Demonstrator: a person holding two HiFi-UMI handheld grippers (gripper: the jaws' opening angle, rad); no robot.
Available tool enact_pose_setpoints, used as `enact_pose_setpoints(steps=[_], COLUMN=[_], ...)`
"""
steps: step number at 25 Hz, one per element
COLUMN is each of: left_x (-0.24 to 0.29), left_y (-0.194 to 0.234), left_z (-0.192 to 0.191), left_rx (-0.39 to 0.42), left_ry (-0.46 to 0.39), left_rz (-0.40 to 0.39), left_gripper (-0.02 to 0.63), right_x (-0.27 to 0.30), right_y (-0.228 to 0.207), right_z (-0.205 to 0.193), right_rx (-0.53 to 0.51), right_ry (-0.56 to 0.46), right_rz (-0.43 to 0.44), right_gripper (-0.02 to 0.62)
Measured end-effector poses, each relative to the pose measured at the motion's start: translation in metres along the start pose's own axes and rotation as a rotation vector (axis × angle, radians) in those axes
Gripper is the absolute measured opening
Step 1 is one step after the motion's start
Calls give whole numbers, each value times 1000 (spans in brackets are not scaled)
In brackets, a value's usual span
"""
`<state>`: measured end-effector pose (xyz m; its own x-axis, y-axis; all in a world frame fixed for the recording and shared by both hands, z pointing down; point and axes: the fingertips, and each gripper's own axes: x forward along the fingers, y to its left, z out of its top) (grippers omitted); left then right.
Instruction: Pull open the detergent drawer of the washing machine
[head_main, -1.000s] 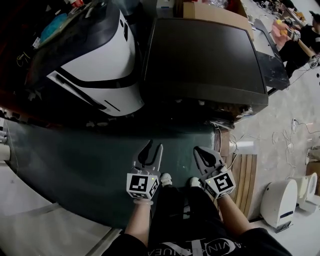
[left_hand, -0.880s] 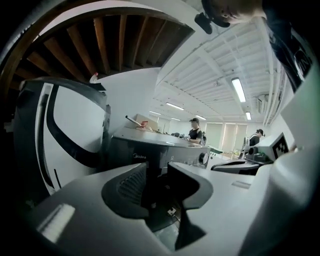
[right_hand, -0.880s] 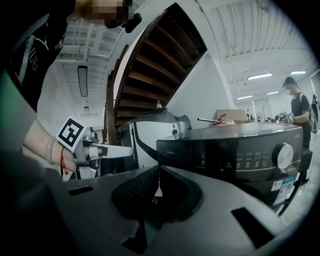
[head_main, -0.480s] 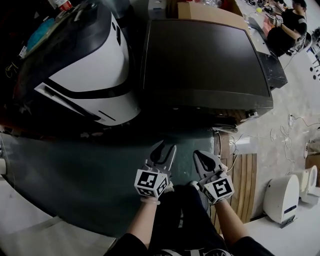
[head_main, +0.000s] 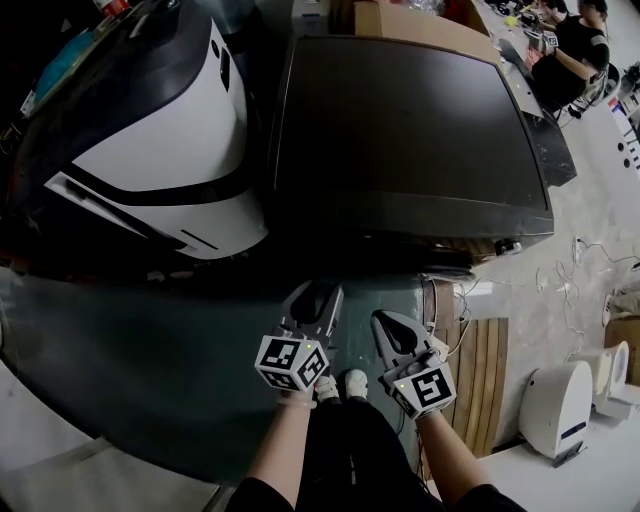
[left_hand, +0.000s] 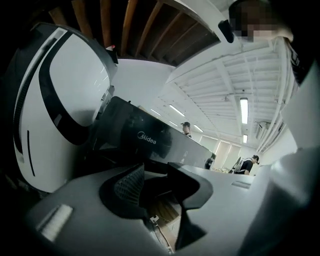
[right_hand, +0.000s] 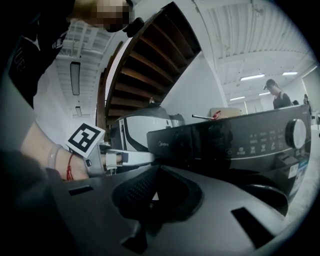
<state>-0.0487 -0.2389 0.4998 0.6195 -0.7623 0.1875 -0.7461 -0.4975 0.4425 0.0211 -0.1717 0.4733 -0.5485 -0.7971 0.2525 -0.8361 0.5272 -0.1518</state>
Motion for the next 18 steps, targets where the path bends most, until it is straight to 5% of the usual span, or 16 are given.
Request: enact_pose_setpoints(steps=[10,18], left_x=[21,30], left_y=[29,37], left_z=[1,4], left_rx=[-196,-341], left_ry=[-74,-176], left_rz=[-11,-113], left_gripper=[137,190], right_x=[28,37], right_y=[-8,-1], right_z=[-13,-35], right_rx=[14,-17], right_ry=[-4,11], right_rz=[46,75], right_gripper=[12,12])
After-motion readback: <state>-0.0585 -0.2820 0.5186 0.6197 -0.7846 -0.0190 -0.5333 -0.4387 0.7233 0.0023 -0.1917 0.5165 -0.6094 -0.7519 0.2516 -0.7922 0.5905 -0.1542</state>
